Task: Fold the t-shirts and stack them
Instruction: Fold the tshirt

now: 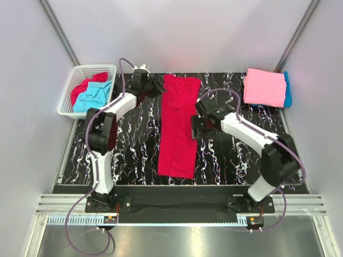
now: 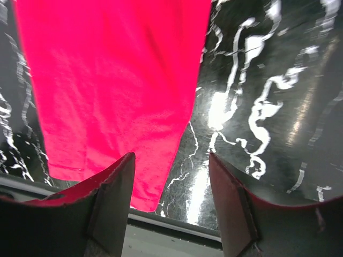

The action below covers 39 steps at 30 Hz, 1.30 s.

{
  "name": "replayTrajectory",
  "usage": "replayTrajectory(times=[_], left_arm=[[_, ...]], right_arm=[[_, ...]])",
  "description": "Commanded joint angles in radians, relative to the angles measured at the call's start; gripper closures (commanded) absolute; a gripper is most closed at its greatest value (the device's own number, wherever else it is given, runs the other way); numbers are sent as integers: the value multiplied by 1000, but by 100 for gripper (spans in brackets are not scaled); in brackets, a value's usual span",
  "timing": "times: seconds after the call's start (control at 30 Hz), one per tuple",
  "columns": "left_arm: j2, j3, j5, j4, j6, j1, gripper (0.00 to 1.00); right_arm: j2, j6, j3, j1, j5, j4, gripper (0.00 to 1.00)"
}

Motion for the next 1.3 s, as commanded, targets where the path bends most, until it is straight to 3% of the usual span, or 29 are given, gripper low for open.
replayTrajectory(times=[0.0,0.2,0.47,0.73,1.27], left_arm=[[-162,-89,-27,45,47,-6,73],[-368,-308,-19,-158,37,-69,76],[-605,-719,3,-104,-74,-251,82],[-745,-873,-344,-253,-86,-468,82],[-583,-941,-473,-365,-144,-660,84]], right_arm=[[-72,30,-28,-1,103,1,35],[-82,117,-129,-1,63,65,36],[-174,198,-320,0,-29,217,37],[-217,225,-403,0,-31,306,37],[-157,243,-434,13,-112,394,39]])
